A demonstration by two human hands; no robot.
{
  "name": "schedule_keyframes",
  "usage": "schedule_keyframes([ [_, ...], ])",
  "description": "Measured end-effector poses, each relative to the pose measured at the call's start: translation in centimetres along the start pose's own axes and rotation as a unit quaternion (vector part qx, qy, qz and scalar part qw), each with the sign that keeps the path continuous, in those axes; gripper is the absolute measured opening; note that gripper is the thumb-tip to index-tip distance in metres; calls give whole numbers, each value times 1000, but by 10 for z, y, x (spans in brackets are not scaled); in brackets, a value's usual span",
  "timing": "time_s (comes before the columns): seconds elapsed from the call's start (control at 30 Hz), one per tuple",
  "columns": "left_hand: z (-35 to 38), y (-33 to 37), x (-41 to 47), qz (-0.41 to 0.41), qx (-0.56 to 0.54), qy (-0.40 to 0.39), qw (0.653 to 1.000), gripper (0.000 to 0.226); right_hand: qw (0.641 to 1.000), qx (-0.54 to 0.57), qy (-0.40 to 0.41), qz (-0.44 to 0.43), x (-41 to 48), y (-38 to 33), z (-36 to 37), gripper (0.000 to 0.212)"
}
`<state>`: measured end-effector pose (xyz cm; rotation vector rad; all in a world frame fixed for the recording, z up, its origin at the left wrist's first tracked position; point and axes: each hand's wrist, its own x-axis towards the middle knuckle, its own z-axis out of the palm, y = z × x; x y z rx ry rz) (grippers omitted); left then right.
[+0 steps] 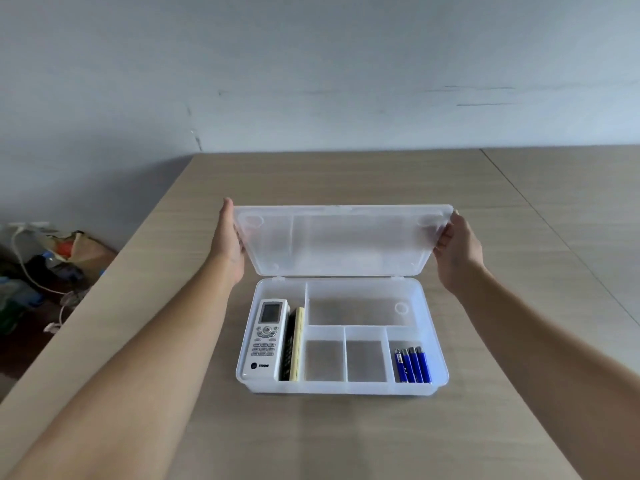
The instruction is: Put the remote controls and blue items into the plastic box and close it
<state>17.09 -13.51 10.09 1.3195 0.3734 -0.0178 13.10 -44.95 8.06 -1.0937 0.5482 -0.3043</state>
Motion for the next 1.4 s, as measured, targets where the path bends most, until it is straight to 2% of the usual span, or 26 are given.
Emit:
schedule_keyframes([
  [0.07,-18,-11,-19,-8,-3,-39,999,42,998,49,-33,16,-23,7,-14,25],
  [0.17,-49,-42,-41,-36,-19,-51,998,31,994,68,-55,64,-57,24,-40,28],
  [0.23,-67,-63,-57,-62,14,-68,996,34,990,69,-59,105,-72,34,-56,32],
  [0.33,-83,-81,-79,-116,116,-113,980,59,988,11,-55,145,-84,46,-74,38],
  [0.43,-88,-89,-89,-116,236,-109,958,94,992,-55,-38,111,-90,57,-85,30],
  [0.47,-87,-90,-92,-107,284,-104,947,100,991,-88,-34,90,-93,60,-86,24],
  [0.53,-79,-94,-99,-75,378,-86,919,92,981,-182,-32,53,-98,63,-86,17],
  [0.6,-69,-99,-102,-2,468,-90,879,76,955,-293,-38,10,-104,61,-80,17],
  [0.67,-56,-100,-107,103,569,-109,808,68,918,-389,-58,-51,-110,61,-68,24],
  [0.77,-29,-106,-114,214,651,-131,716,68,828,-529,-114,-148,-124,71,-44,35],
  [0.87,-16,-124,-120,214,708,-156,655,72,706,-649,-195,-204,-131,98,-33,50],
  [0.93,-20,-140,-123,171,730,-173,638,74,640,-712,-224,-181,-133,115,-39,59],
  [1.0,-26,-155,-124,143,738,-184,633,73,597,-749,-235,-168,-135,129,-49,63],
  [1.1,-32,-164,-122,155,743,-176,627,72,564,-770,-231,-189,-136,137,-59,63],
  [1.23,-34,-166,-124,161,752,-165,618,72,550,-779,-227,-200,-136,139,-59,63],
  [1.37,-30,-153,-123,135,742,-192,628,75,559,-772,-243,-180,-135,132,-59,64],
  [1.4,-33,-149,-130,128,730,-194,643,76,593,-750,-244,-165,-139,128,-60,64],
])
